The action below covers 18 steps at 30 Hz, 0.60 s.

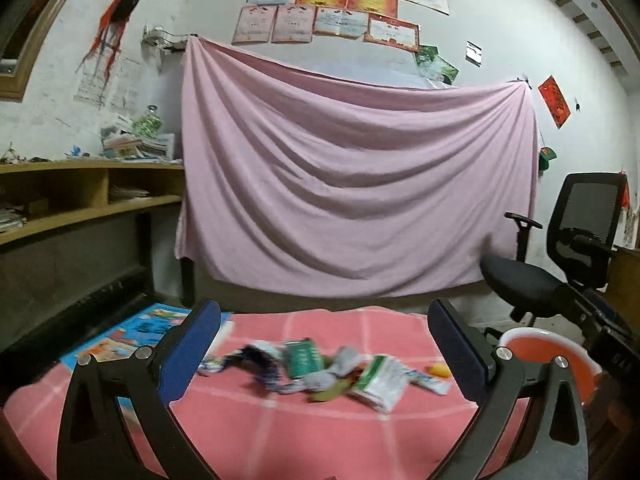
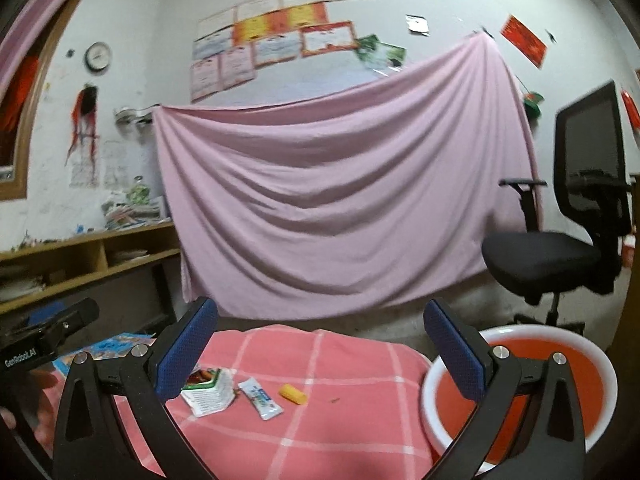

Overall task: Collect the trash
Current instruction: 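Move both tools back over the trash on the table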

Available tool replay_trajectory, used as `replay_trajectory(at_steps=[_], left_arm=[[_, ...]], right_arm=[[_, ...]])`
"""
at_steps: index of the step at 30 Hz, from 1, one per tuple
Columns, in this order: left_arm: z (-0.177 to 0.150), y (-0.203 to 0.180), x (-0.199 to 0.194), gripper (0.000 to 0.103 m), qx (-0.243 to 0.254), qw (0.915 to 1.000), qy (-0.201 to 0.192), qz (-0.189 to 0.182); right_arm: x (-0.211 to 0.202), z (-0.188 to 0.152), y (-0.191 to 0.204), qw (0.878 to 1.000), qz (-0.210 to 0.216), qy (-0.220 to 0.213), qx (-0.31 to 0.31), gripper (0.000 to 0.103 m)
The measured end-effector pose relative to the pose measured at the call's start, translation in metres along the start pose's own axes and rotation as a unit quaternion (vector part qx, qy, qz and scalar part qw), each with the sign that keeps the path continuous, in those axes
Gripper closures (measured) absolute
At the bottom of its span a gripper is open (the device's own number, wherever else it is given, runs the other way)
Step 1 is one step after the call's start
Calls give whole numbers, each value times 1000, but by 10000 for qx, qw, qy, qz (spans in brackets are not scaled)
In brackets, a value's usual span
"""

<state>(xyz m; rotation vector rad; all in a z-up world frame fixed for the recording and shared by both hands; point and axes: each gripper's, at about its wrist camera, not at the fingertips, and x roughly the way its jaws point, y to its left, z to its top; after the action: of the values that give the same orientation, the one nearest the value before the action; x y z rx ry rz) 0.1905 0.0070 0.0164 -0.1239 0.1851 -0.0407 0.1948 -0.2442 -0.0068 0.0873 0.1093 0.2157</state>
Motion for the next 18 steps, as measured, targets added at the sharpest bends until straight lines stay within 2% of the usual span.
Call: replay_trajectory(at_steps=[4, 9, 11, 16, 18], left_arm=[[-8, 17, -4, 1, -122, 9999, -48, 76], [-7, 37, -3, 1, -409, 9990, 126, 99], [-5, 38, 4, 1, -285, 9986, 391, 202], [-10, 38, 21, 2, -221, 9960, 848, 169], [-14, 38, 31, 2, -215, 9931, 1140, 161]], right_arm=[[6, -6, 19, 9993, 80, -36, -376, 0], [17, -12, 31, 9976, 161, 206, -645, 0], [24, -13, 32, 9970, 244, 358, -638, 0], [41, -18, 33, 9945, 395, 755, -616, 0], [48, -20, 34, 9923, 460, 972, -619, 5]])
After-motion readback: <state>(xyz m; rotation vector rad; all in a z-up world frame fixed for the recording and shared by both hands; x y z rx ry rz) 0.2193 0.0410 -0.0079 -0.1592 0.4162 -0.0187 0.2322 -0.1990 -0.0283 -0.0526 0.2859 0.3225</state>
